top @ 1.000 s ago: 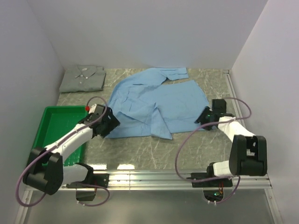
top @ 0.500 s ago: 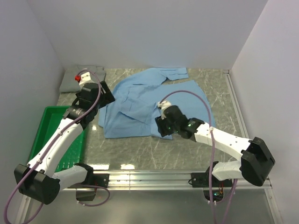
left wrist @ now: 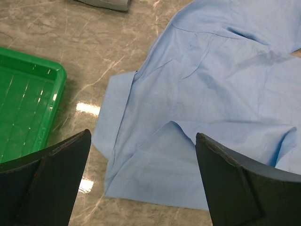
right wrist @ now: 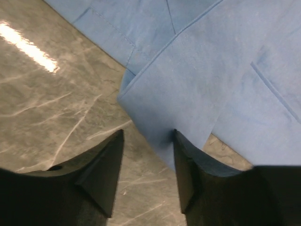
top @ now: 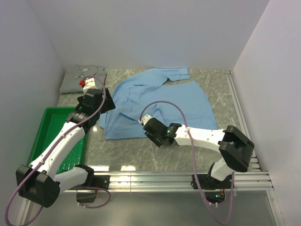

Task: Fold and stack the long sleeve shirts
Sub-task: Fold the shirt

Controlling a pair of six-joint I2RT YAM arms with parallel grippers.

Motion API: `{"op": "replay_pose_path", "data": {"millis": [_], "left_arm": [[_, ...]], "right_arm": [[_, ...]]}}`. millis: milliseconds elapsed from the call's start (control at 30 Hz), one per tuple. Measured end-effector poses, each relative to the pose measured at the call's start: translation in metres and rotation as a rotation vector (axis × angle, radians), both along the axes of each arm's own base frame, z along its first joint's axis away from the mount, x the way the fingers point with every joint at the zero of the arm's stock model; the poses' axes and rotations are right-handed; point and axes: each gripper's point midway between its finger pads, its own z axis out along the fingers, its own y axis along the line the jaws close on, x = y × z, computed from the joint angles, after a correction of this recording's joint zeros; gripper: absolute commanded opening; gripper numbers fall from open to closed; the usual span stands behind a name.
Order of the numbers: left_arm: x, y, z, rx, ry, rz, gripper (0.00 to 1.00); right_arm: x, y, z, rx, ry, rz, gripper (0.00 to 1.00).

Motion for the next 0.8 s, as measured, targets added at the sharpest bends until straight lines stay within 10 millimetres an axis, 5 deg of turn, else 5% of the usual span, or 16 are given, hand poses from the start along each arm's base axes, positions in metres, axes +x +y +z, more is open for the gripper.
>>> {"op": "replay_pose_path", "data": {"millis": [200, 433, 633, 800], "left_arm": [[0.0, 0.001, 0.001, 0.005, -0.004, 0.005, 0.99], [-0.001, -0.003, 0.001, 0.012, -0.006, -0.002, 0.99], [-0.002, -0.002, 0.005, 0.008, -0.025, -0.001, 0.99], [-0.003, -0.002, 0.004, 0.008, -0.027, -0.003, 0.99]], "right_arm": [[0.007, -0.004, -0.001, -0.059, -0.031, 0.002, 0.0], [0.045, 0.001, 0.03, 0.056, -0.032, -0.08, 0.0], [0.098, -0.024, 0.049, 0.317, 0.101, -0.28, 0.2], [0.129, -0.065, 0.037, 0.413, 0.174, -0.491, 0.54]]}}
